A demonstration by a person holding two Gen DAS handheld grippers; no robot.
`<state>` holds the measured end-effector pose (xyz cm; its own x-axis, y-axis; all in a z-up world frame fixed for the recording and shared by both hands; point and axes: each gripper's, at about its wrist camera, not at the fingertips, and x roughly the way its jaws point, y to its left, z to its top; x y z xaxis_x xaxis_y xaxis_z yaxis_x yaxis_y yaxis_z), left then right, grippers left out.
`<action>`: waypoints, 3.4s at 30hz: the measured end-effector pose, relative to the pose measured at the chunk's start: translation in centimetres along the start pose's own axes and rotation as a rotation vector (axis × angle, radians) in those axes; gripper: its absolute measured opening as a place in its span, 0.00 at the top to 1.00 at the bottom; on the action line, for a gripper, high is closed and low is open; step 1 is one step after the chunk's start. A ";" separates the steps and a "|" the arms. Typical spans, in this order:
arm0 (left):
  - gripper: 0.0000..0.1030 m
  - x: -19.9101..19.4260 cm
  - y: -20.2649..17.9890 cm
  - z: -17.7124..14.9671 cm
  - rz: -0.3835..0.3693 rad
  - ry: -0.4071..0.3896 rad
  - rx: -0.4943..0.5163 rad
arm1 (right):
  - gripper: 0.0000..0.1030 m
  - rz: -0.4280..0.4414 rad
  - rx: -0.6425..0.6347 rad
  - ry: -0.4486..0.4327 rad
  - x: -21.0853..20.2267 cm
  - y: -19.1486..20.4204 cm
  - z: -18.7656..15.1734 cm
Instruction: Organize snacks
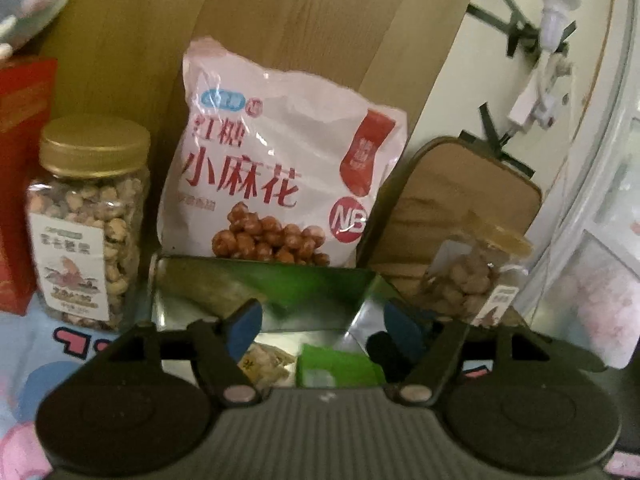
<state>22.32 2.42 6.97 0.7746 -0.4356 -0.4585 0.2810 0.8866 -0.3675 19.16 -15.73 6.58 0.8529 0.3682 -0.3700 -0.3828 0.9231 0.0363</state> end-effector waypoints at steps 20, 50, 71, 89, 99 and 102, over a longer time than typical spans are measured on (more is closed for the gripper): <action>0.23 -18.2 2.7 -14.2 0.083 -0.058 -0.007 | 0.48 0.357 0.029 0.032 -12.8 5.5 -9.3; 0.22 -16.0 0.6 -15.5 -0.115 0.035 0.001 | 0.40 0.343 -0.070 0.170 -10.5 8.4 -11.5; 0.53 -13.3 -0.6 -15.4 -0.073 0.090 0.017 | 0.63 0.325 -0.103 0.171 -9.5 9.2 -11.3; 0.41 -14.6 -2.0 -10.0 -0.108 -0.053 0.047 | 0.64 0.207 -0.033 -0.022 -10.2 6.8 -7.2; 0.38 -11.1 -2.3 -6.7 -0.142 -0.029 0.063 | 0.64 0.186 -0.072 -0.071 -8.9 6.1 -5.1; 0.38 -8.9 -2.4 -4.4 -0.148 -0.042 0.072 | 0.64 0.162 -0.080 -0.104 -7.4 5.4 -3.3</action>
<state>12.28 3.50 8.41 0.7445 -0.5563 -0.3690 0.4324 0.8230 -0.3683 9.54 -13.82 6.44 0.8084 0.5244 -0.2673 -0.5414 0.8407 0.0119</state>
